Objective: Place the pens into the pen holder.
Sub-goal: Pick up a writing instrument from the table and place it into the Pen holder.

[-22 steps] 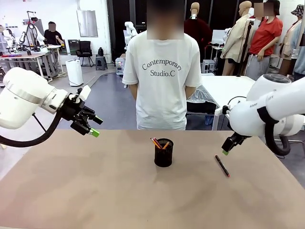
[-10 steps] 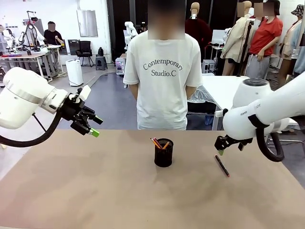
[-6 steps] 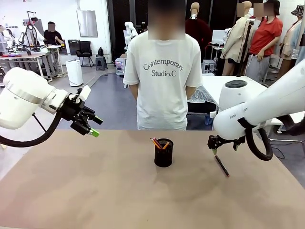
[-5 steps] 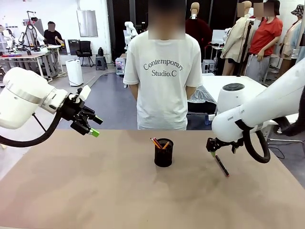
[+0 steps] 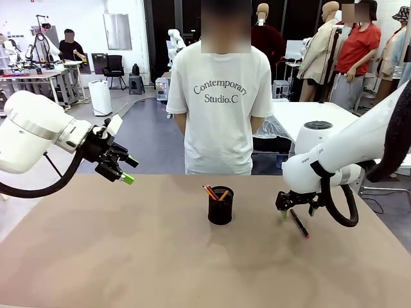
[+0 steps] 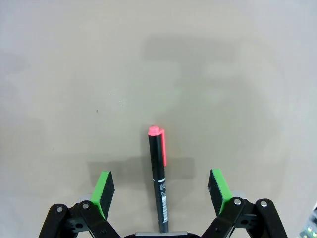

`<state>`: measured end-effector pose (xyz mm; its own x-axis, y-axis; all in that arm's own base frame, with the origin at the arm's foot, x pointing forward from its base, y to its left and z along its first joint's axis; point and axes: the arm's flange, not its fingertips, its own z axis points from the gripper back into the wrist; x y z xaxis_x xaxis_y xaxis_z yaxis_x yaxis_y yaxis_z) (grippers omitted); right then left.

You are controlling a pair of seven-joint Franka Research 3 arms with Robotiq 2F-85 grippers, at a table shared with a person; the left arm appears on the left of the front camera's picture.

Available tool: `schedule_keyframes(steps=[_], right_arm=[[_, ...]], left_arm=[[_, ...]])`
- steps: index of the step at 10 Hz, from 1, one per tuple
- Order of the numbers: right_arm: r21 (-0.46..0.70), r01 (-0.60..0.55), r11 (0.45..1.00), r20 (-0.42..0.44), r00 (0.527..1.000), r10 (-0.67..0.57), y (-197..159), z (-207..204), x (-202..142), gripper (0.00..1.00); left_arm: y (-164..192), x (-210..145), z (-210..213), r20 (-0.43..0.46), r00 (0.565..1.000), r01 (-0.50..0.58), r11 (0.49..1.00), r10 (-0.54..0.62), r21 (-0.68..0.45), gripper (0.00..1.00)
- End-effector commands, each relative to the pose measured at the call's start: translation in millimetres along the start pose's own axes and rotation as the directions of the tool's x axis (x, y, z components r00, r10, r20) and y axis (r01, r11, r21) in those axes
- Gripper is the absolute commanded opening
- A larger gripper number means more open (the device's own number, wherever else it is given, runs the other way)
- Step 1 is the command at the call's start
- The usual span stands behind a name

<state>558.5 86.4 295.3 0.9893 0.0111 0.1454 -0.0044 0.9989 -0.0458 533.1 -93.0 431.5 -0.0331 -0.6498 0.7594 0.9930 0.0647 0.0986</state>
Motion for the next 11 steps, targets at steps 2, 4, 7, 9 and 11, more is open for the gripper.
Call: schedule_keyframes(steps=[2,4,7,9,11], right_arm=[[0.034,-0.039,0.999,0.017,0.999,0.039,-2,-2,19,1.00],[0.037,-0.054,0.998,0.012,0.999,0.053,-1,-5,27,1.00],[0.049,-0.084,0.995,-0.010,0.996,0.085,0,-9,40,1.00],[0.045,-0.092,0.995,-0.050,0.994,0.095,-1,-13,41,1.00],[0.019,-0.068,0.997,-0.002,0.998,0.068,2,-11,32,1.00]], left_arm=[[-1,1,3,0.006,1.000,-0.008,1.000,0.008,-0.004,1.00],[-1,1,3,0.006,1.000,-0.008,1.000,0.008,-0.004,1.00],[-1,1,3,0.006,1.000,-0.008,1.000,0.008,-0.004,1.00],[-1,1,3,0.006,1.000,-0.008,1.000,0.008,-0.004,1.00],[-1,1,3,0.006,1.000,-0.008,1.000,0.008,-0.004,1.00]])
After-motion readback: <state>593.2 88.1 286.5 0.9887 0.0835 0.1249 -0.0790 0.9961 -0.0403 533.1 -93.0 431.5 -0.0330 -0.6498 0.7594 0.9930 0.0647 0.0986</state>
